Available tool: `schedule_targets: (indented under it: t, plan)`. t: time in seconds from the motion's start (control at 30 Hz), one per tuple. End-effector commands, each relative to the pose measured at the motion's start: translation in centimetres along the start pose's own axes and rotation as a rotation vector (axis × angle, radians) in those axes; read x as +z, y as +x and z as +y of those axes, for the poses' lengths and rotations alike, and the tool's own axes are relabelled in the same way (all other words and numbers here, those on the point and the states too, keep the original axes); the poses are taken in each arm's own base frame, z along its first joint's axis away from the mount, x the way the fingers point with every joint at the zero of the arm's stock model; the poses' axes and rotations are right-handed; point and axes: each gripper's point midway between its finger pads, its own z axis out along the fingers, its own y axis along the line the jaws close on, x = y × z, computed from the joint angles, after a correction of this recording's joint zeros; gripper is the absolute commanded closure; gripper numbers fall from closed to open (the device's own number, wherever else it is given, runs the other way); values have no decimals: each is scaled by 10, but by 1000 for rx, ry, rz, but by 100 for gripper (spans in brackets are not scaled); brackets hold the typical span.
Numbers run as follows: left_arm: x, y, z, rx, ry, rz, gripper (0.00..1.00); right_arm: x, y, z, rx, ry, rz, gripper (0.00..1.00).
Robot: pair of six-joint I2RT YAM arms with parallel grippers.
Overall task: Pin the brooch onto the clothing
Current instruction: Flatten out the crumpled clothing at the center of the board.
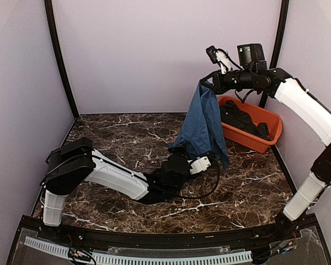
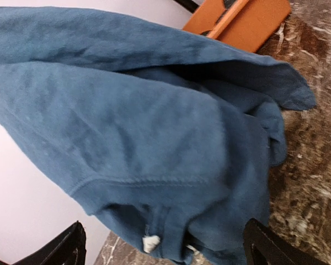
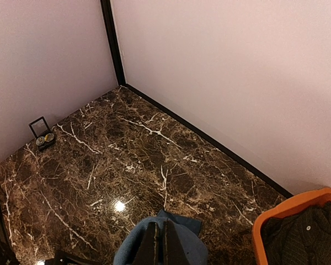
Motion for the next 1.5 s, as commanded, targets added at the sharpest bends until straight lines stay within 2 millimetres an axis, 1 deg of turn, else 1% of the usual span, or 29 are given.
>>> schedule_targets:
  t: [0.0,0.1,0.27,0.4,0.47,0.53,0.57,0.6,0.63,0.67,0.73,0.8,0.83,0.87,0.9,0.93,0.97,1.0,1.03,1.07,1.1,1.17,1.2,1.23,1.27,1.3,1.37,1.43,1.47]
  plan:
    - [0,-33,69,-75,-285,-48,1,-5,-11,-1,3,-1,-51,100]
    - [4,-42,73,-111,-330,-78,1,-5,-11,0,5,-4,-50,100]
    - [16,-50,56,-133,-279,-109,1,-6,-10,1,10,-7,-49,100]
    - [22,-50,53,-150,-271,-104,3,-9,-11,2,9,-6,-47,100]
    - [25,-48,54,-163,-270,-98,17,-9,-11,1,8,-3,-46,100]
    - [27,-47,59,-173,-283,-90,48,-9,-10,1,7,1,-43,100]
    - [26,-46,63,-182,-299,-83,56,-9,-10,0,6,3,-42,100]
    - [25,-47,68,-181,-310,-82,72,-9,-10,0,5,6,-41,100]
    - [23,-46,73,-191,-325,-77,78,-9,-8,-2,4,10,-37,100]
    - [20,-48,81,-199,-335,-78,88,-8,-7,-3,5,14,-32,100]
    - [11,-50,98,-217,-350,-69,98,-7,-2,-7,6,22,-18,100]
    - [3,-49,116,-229,-336,-52,99,-7,5,-14,12,30,3,100]
    - [-6,-53,141,-296,-343,-58,99,-8,10,-16,14,28,16,100]
    - [-6,-43,137,-248,-293,-7,99,-8,14,-16,14,18,29,100]
    - [-16,-45,171,-350,-304,-11,99,-8,20,-16,11,8,44,100]
    - [-17,-31,167,-306,-246,52,99,-8,24,-14,6,-3,58,100]
    - [-30,-29,205,-419,-269,49,99,-8,29,-12,2,-20,70,100]
    - [-32,-11,212,-394,-238,113,99,-8,33,-6,-2,-49,77,100]
    - [-48,-10,240,-477,-251,101,99,-7,38,0,-3,-88,84,100]
    - [-53,5,244,-446,-228,153,99,-4,44,9,-5,-133,95,100]
    - [-68,7,263,-478,-242,147,99,0,52,18,-6,-181,112,100]
    - [-85,24,272,-444,-237,195,99,12,69,40,-20,-269,155,100]
    - [-90,34,269,-411,-222,235,99,20,79,52,-36,-304,183,99]
    - [-98,42,269,-423,-218,250,99,29,92,63,-51,-331,219,93]
    - [-102,53,263,-418,-202,285,99,39,104,71,-69,-349,253,86]
    - [-106,61,258,-417,-191,303,99,48,115,77,-78,-359,281,76]
    - [-111,79,242,-412,-155,359,99,66,134,81,-65,-360,334,57]
    - [-114,98,223,-381,-113,431,99,78,154,80,-45,-349,384,44]
    - [-114,102,217,-399,-104,446,99,80,162,78,-44,-336,401,37]
